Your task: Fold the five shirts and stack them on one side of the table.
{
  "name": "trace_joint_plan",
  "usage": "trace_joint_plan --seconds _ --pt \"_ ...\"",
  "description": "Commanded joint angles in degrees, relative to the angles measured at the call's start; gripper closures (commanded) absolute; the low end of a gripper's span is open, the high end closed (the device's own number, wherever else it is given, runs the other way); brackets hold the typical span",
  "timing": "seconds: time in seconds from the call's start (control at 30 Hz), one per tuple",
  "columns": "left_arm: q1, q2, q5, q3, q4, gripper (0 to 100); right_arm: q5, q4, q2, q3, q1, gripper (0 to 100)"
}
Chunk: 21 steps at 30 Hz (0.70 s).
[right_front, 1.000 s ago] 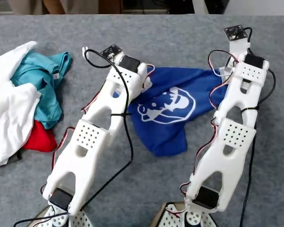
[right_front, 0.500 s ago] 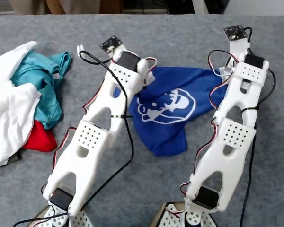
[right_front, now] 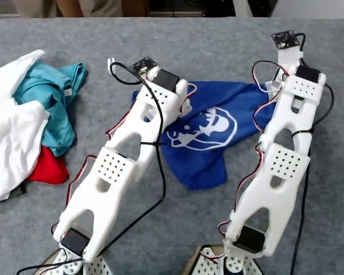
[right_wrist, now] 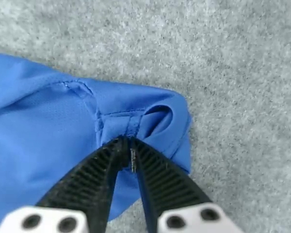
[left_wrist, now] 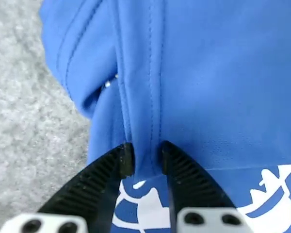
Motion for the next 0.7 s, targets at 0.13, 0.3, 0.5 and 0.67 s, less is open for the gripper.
trace_joint_plan --seconds 0.13,0.3,0.5,0.67 --pt "0.44 -0.66 -0.35 0.00 0.62 89 0.00 -1.49 -0.40 -2.59 -0.04 99.5" --pt "0.62 0.04 -0.09 -0.09 0.35 89 0.00 -1.49 -0.40 -2.59 -0.04 99.5" --pt "1.23 4.79 0.53 -0.70 -0.79 89 0.00 -1.49 -0.40 -2.59 -0.04 99.5" --pt "1.23 6.11 1.05 -4.40 -0.79 89 0.00 -1.49 -0.40 -2.59 -0.04 99.5"
